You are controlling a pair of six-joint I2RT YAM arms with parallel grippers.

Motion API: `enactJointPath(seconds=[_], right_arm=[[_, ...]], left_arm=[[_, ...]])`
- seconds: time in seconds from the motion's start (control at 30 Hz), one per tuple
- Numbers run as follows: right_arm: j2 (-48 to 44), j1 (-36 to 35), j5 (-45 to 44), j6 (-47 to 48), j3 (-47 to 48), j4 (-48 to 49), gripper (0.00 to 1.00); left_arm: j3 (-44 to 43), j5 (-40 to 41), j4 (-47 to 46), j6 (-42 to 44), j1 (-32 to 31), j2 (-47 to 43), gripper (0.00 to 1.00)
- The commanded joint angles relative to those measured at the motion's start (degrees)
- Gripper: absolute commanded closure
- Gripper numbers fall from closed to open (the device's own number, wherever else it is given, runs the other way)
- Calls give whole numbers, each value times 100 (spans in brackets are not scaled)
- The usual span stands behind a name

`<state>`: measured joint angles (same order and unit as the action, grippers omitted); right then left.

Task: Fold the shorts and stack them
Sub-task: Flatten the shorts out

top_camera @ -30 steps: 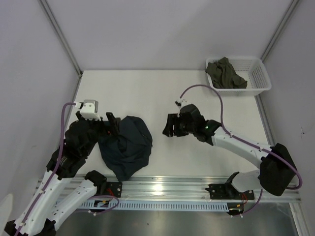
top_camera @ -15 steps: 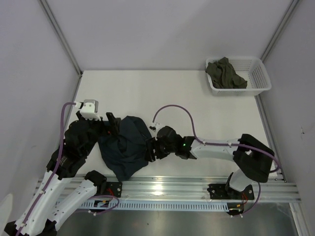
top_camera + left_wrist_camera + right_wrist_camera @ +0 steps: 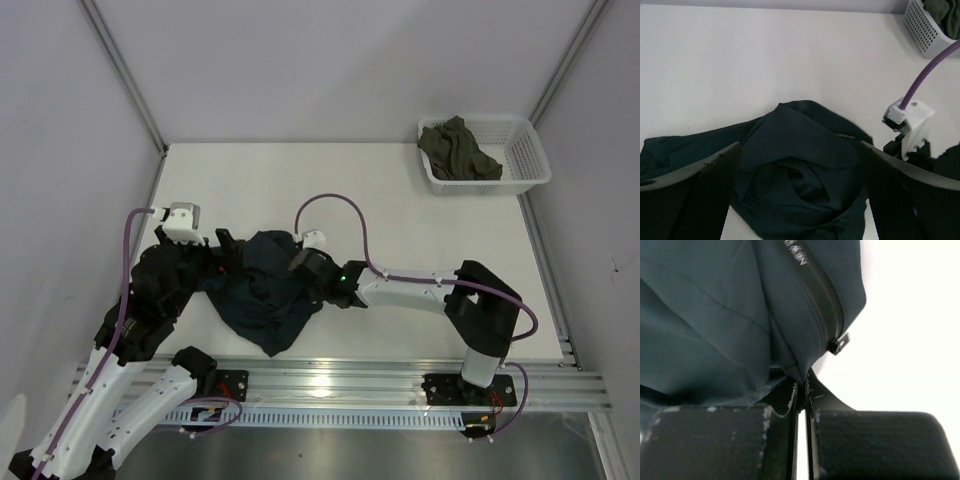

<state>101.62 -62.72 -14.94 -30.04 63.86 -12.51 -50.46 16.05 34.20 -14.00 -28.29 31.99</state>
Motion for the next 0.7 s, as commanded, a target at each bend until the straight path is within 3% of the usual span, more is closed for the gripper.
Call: enactJointPath(seconds=[0.0,0.07,0.2,0.23,0.3,0.4,0.43,0.47,0.53,0.67], right_arm=[[-93,-574,-3239,622,1416,-2507,100],[216,-802,-4038,561,1865,-3079,100],[1042,-1408,-4438,403,2665,-3739,99],[1461,-1680,-4404,350,2780,-3802,96],[1877,-2032,-4264,306,3166,-4038,77],[2029,-2253,-3405,560,3117,-3462,68],[1541,-2262,-2653,787,2628,-3094,54],[1214,-2228,-2237,885,2275,-2229,43],[520,-1992,-1063,973,1294,-1451,24],[-974,-1535,235,826,234,-26,23]], left_arm=[[-157,-120,-36,73,70,0,1],[-149,-120,-44,81,70,1,1],[-149,-155,-36,82,113,9,1],[-149,-155,-27,82,105,1,1],[-149,-155,-36,82,113,-26,1],[-131,-173,-45,82,122,-9,1],[-148,-181,-53,82,114,0,1],[-149,-190,-45,90,122,27,1],[-149,-217,-53,90,131,36,1],[-149,-287,-44,99,149,27,1]])
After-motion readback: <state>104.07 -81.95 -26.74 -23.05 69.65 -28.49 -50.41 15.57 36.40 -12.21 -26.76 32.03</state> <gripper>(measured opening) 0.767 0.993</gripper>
